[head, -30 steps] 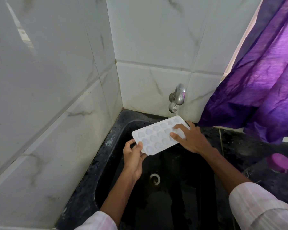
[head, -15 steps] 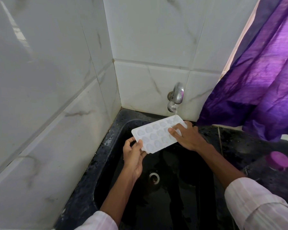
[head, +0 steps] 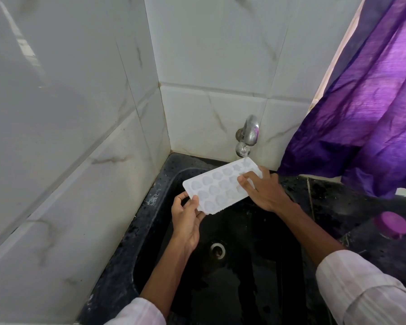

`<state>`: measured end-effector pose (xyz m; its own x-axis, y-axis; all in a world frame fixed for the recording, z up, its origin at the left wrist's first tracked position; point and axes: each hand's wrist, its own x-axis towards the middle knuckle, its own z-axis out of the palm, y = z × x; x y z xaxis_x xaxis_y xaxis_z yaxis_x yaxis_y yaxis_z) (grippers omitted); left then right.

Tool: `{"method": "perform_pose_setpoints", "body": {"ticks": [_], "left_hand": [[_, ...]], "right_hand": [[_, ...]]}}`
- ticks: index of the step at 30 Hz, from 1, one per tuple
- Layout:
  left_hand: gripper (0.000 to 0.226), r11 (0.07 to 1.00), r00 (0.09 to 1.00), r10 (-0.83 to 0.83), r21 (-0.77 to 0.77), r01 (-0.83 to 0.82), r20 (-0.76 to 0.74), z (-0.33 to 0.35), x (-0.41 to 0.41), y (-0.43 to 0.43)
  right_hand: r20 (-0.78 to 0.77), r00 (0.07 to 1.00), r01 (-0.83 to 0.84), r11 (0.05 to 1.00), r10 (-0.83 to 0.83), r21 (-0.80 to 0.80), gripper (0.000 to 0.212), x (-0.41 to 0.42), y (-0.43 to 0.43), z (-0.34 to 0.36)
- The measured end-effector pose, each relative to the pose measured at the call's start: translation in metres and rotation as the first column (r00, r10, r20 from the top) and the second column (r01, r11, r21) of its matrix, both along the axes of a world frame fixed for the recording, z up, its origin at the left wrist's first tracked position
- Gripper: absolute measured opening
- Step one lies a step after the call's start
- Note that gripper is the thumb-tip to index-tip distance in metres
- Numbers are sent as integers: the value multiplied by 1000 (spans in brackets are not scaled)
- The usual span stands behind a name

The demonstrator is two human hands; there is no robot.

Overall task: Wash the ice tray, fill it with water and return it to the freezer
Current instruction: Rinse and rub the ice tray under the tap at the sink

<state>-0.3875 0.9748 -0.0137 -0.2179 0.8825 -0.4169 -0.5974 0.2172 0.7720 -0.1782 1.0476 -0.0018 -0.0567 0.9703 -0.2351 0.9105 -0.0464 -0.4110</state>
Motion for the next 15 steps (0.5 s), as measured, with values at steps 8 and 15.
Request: {"method": "perform_pose_setpoints", "body": {"ticks": [8,15], "left_hand": [[27,1000,1000,6,16,-5,-23,0,-3,-2],[26,999,1000,4,32,-4,-13,3,-1,-3]], "right_hand": [[35,998,-51,999,51,2,62,4,-5,-2],[82,996,-45,998,41,49,61,1,-6,-3]]}}
